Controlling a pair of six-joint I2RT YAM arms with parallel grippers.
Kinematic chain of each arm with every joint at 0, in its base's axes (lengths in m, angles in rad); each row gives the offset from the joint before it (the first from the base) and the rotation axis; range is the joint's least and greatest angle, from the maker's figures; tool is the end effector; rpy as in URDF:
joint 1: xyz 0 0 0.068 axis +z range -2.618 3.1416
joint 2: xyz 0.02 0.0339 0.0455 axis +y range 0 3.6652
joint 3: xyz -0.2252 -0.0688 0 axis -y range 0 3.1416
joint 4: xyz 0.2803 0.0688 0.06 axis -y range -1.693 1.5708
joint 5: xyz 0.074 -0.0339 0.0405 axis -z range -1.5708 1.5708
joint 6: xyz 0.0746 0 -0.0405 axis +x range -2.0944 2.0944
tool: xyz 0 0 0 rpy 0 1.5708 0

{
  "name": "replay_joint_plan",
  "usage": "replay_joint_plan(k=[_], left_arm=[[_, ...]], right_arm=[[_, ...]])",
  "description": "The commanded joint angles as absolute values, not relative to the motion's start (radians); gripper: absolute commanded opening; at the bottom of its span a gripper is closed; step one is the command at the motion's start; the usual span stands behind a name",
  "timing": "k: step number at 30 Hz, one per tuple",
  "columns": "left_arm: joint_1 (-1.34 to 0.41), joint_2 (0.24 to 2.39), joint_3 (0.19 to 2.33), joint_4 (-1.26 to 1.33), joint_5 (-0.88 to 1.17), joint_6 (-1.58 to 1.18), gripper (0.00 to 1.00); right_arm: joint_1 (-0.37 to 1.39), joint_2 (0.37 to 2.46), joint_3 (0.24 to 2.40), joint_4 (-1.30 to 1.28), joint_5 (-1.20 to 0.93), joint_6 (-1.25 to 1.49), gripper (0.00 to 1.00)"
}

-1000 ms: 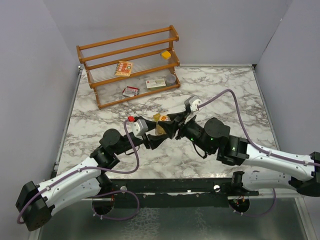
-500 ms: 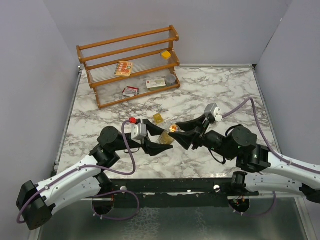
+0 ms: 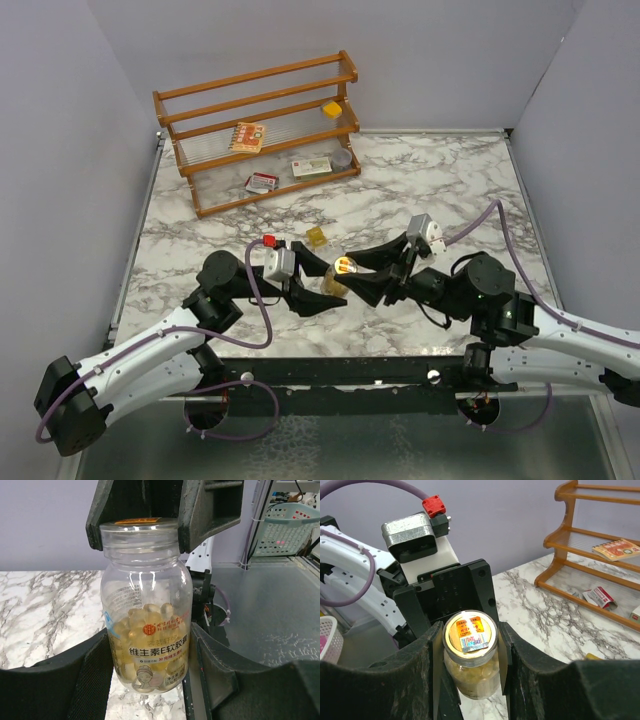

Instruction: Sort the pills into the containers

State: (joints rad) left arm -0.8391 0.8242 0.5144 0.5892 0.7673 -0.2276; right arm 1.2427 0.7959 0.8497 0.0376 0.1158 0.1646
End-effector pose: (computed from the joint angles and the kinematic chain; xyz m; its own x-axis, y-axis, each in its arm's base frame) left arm 0.1452 -0.2392 0.2857 -0.0419 -0.1964 -0.9796 0.9976 -0.0615 -0.0304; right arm 0.1005 0.2685 0.3629 -0.1190 0.1555 -0.9806 -0.8959 0.4090 0.1736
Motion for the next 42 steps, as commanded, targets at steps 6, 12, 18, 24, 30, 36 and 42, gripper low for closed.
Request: replay_joint_plan(k=[6,12,18,24,30,36,42], left_arm=[[-0.868,0.784,0.534,0.680,1.011,-0.206,0.00],[-0.883,0.783,0.552,0.691,1.084,-0.202,0.00],[-0.910,0.785,0.568,0.695,1.148,-0.204,0.00],[-0.944,0.807,0.573,0.696,1.208,-0.204,0.00],[-0.961,0.795,0.568,0.696,1.253,-0.193,0.00],[-0.966,0.802,0.561,0.698,1.210,-0.190,0.00],[-0.965,0.837,0.561,0.697,1.177,-0.186,0.00]], right_arm=[[1.233,0.779,0.877,0.049,0.044,0.067,0.03],[1.233,0.753,0.903,-0.005,-0.037,0.036,0.05],[1.233,0.762,0.910,-0.031,-0.092,0.005,0.04],[1.233,0.792,0.931,-0.054,-0.151,-0.033,0.04],[1.233,0.785,0.943,-0.077,-0.182,-0.068,0.04],[1.233,0.768,0.931,-0.066,-0.168,-0.061,0.17],[1.233,0.768,0.927,-0.064,-0.177,-0.056,0.76]])
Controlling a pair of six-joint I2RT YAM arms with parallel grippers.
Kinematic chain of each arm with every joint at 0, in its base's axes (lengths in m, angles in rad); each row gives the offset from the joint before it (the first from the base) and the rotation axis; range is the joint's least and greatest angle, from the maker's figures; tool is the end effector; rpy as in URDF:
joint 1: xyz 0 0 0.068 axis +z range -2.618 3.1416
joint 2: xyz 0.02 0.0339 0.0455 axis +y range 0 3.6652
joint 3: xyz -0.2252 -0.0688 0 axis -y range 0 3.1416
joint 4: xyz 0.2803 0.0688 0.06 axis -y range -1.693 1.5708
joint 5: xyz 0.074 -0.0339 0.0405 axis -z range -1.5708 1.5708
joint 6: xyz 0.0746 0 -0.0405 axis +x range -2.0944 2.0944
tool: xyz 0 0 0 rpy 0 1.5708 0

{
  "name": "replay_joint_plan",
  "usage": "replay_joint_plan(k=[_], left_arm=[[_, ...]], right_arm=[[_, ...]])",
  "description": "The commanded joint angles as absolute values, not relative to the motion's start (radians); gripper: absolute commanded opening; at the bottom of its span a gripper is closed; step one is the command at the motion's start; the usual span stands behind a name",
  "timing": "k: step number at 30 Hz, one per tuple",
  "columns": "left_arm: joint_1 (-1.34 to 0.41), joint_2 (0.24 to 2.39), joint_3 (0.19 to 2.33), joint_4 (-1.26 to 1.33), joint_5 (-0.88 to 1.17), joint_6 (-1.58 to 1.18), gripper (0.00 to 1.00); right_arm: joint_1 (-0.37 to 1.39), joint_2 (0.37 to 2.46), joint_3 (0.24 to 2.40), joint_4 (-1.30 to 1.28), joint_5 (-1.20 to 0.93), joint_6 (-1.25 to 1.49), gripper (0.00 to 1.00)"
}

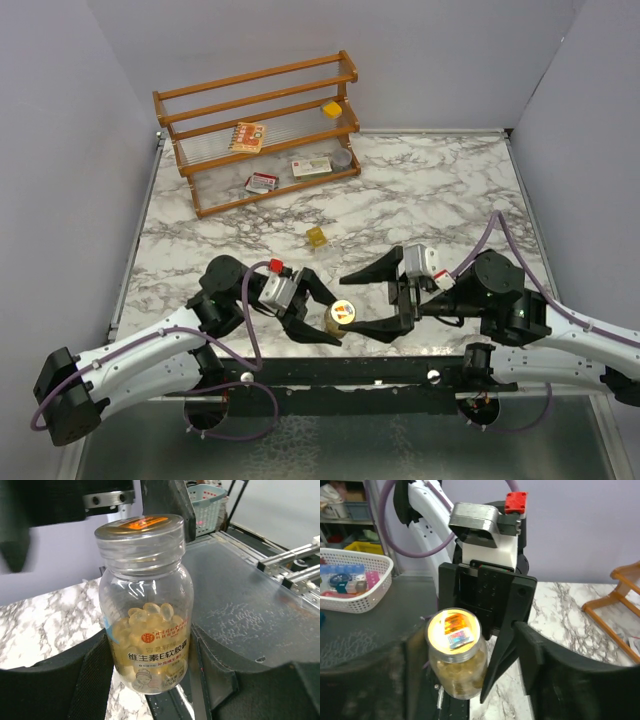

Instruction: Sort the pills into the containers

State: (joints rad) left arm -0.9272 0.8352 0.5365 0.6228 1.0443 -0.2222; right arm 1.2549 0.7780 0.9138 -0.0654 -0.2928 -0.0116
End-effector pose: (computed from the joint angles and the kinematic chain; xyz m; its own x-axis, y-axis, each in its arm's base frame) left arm 0.1045 -0.2468 0.2908 -0.0106 -0.1705 -0.9853 0.9139 -0.4015 0.0597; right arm 0.0647 0.2674 0.3792 0.0334 0.0666 -0.9972 -0.9992 0.0245 -0.0319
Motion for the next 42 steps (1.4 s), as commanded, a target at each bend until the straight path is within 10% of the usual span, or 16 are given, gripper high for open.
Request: replay_joint_plan(k=[1,27,42], left_arm=[[-0.965,0.840,0.560,0.697,1.169,-0.186,0.00],[-0.966,0.785,0.602,0.411,0.506,-0.010,0.00],[-0.965,0.737,0.557,0.412,0.206,-0.011,0.00]], right_arm=[[1.233,0.773,0.932,-0.070,-0.177,-0.056,0.83],[1.233,0.682,0.963,-0.166,-0.204,-0.017,0.93],[1.233,0.826,0.945,0.000,0.299,0.036,0.94]])
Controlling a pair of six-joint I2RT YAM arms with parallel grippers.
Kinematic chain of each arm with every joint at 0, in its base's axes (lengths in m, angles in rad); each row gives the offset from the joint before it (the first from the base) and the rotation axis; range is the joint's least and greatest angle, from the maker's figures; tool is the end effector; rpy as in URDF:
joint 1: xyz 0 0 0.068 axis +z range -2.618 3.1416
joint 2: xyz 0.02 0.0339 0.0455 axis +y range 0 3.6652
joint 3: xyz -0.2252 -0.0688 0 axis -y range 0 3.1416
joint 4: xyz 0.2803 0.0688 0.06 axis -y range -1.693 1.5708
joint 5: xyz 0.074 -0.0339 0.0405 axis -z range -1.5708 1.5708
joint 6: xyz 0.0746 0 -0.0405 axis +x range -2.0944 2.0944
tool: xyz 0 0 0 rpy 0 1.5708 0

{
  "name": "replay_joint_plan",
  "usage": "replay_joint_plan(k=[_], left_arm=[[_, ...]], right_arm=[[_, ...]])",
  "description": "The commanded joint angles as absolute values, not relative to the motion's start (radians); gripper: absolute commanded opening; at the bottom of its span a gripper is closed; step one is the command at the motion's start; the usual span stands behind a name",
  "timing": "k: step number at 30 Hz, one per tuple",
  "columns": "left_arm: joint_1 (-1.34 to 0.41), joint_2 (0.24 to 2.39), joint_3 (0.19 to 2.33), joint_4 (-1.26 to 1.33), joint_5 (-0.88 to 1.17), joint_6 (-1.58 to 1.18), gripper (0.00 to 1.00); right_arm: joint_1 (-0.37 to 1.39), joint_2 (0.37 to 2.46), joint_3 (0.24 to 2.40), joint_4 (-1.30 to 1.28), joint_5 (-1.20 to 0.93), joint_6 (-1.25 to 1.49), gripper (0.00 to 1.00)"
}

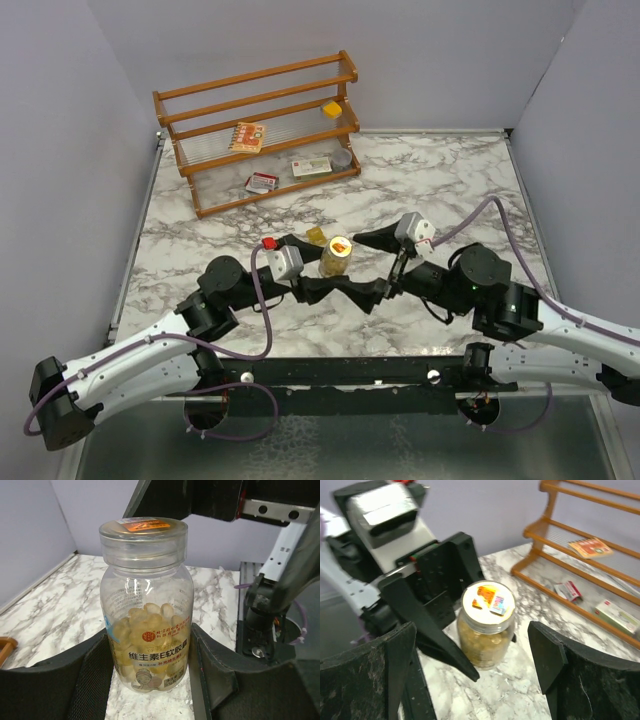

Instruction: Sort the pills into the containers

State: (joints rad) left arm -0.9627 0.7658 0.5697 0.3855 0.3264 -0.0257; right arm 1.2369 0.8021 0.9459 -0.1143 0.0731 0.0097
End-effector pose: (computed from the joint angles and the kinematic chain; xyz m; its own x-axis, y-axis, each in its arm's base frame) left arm 0.1440 -0.2487 0.3011 0.0829 -0.1617 -0.9833 0.9598 0.2786 0.0351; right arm 0.0971 0.2633 0.3793 0.0008 0.0317 -0.9995 -0.9184 0.3955 0.0118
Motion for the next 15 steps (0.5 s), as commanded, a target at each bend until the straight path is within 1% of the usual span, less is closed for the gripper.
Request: replay_joint_plan(k=[1,6,15], left_arm=[[-0.965,0.733,0.551,0.413,0.187,-0.008,0.00],[-0.965,0.719,0.530,0.412,0.120,0.008,0.00],[-0.965,0.733,0.470,0.481,-0.016,0.010,0.00]], right_arm=[[1.233,0.832,0.936,0.034,0.319,0.039,0.95],[1.233,0.872,0.918,0.145,0.376,0.025,0.95],[1.235,0.964,0.960,0.184,0.411,0.053,0.98]])
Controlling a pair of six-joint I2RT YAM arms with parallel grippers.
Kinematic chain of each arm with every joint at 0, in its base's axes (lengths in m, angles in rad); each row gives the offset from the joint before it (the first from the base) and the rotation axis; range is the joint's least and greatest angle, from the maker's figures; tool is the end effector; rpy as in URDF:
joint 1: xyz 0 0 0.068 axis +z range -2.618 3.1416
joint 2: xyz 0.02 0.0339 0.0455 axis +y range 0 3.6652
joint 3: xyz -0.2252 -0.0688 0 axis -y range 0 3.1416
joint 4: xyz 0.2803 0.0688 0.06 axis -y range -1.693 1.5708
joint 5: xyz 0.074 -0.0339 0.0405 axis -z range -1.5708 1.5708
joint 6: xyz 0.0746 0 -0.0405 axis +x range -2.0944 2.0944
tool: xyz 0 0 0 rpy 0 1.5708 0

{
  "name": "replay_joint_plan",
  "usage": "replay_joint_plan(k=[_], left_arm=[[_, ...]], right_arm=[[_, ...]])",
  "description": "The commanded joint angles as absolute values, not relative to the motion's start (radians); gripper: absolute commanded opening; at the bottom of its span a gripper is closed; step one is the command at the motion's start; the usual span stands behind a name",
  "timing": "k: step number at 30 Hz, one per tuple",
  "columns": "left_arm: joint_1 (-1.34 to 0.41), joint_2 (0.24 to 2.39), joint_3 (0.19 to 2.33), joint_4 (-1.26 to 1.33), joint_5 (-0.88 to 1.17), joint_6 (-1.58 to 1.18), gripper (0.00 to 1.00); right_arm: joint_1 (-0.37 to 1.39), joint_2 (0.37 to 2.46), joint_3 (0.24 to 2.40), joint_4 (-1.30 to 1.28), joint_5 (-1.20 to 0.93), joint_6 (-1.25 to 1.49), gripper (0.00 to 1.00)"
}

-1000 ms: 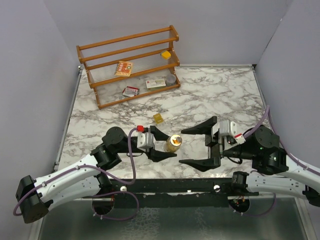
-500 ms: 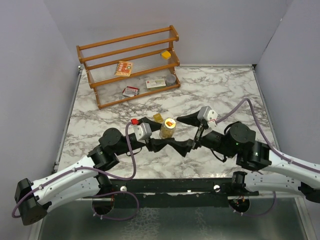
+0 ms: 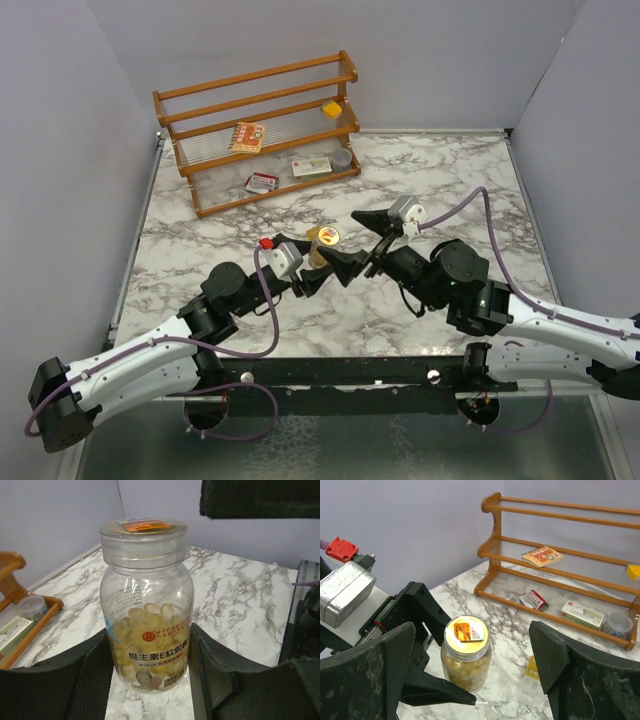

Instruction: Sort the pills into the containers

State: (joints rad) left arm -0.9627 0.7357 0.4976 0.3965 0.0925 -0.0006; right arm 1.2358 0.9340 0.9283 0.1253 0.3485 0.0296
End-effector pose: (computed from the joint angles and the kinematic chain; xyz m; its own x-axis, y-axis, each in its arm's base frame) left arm 0.1577 -0.2387 0.2802 0.0896 -0.1298 -0.9875 0.8694 0.4939 0.0140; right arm 0.1259 0.2842 0.3702 0.0162 0.1313 -0.9912 -0.7770 0.6256 0.0701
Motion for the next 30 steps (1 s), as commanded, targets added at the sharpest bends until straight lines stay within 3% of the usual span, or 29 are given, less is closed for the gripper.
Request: replay_joint_plan(k=[1,12,30], left_arm=[[-0.965,0.736,0.462,0.492,-0.032,0.011,0.00],[-0.966,0.781,0.430,0.562,-0.055,0.051,0.00],[-0.965,0.770,0.411,0.591,-0.031,0.028,0.00]], right_arm=[[1.236,0.971,0.961,0.186,0.418,0.057,0.96],[1.240,1.048,0.984,0.167,0.486,0.070,0.77],[1.240,1.044,0.935,0.155,0.511,0.110,0.71]])
